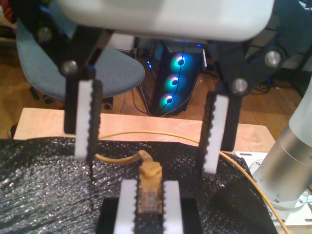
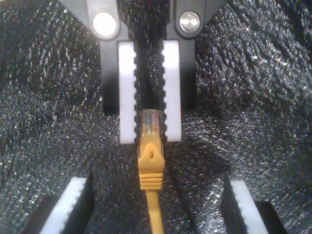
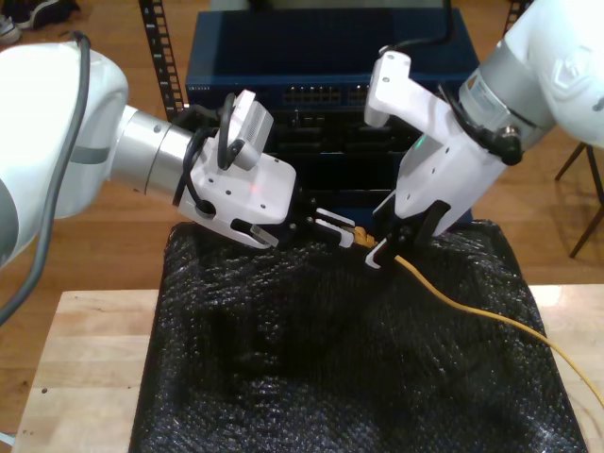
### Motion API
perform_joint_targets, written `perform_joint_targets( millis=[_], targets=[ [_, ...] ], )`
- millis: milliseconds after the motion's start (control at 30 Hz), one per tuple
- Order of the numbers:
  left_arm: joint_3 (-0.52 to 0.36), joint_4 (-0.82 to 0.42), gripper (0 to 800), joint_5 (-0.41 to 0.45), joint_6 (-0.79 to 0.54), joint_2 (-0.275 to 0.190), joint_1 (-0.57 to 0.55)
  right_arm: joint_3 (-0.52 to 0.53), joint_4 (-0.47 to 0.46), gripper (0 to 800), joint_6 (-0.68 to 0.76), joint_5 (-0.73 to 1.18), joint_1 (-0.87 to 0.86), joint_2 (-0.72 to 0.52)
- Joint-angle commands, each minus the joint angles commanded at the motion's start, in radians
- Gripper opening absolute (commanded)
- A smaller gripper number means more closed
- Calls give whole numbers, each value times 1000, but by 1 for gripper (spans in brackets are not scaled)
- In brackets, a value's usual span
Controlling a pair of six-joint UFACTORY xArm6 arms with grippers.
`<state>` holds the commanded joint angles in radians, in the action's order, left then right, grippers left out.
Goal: Grab the cable and plug it in
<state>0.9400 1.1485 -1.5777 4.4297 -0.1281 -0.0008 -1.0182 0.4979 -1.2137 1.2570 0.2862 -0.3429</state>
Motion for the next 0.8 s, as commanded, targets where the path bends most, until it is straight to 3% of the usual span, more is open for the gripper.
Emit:
perform_joint_targets(
  millis=[100,300,467,800],
  targets=[
    [0,0,3,-12,35,9,3,2,2,729,-43,0,-2,-17],
    [0,11,3,-37,98,31,48,2,5,793,-69,2,-5,-43],
    [-2,58,6,-84,141,32,78,3,61,791,-72,5,-17,-68],
    [-14,123,7,-164,201,64,141,18,61,790,-219,-2,-43,-181]
  ],
)
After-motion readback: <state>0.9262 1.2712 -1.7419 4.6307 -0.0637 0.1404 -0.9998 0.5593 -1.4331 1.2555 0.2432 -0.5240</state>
